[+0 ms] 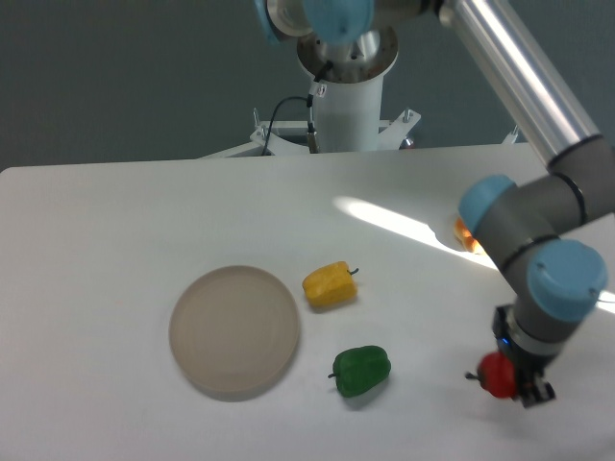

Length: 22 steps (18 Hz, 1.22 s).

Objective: Place the red pepper on the table
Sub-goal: 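Carry the red pepper in the gripper up and over beside the yellow pepper, then lower the red pepper onto the table beside the yellow pepper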

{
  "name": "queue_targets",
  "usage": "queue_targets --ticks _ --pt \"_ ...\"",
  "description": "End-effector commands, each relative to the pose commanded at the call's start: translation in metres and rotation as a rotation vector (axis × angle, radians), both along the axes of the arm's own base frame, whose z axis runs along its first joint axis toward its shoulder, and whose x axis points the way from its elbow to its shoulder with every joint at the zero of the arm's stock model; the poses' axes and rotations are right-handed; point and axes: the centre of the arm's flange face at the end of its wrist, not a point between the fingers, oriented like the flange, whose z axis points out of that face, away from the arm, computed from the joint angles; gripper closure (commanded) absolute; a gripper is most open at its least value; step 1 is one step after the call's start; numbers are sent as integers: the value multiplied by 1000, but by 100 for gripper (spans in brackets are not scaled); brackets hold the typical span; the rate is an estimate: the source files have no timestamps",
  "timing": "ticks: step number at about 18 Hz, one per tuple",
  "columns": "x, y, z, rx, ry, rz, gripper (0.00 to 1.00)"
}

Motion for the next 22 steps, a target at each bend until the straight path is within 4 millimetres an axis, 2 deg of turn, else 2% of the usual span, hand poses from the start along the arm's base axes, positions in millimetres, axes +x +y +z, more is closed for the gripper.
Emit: queue_targets --ticks 3,6,8,16,22 --pt "30 -21 7 -16 -23 -3 36" --pt "58 -37 0 -19 -30 -5 36" --pt "88 -42 -6 -15 -25 -25 36" --pt "172 -70 -28 -47 -88 -45 36" --pt "197 -91 -60 -62 -112 -89 36"
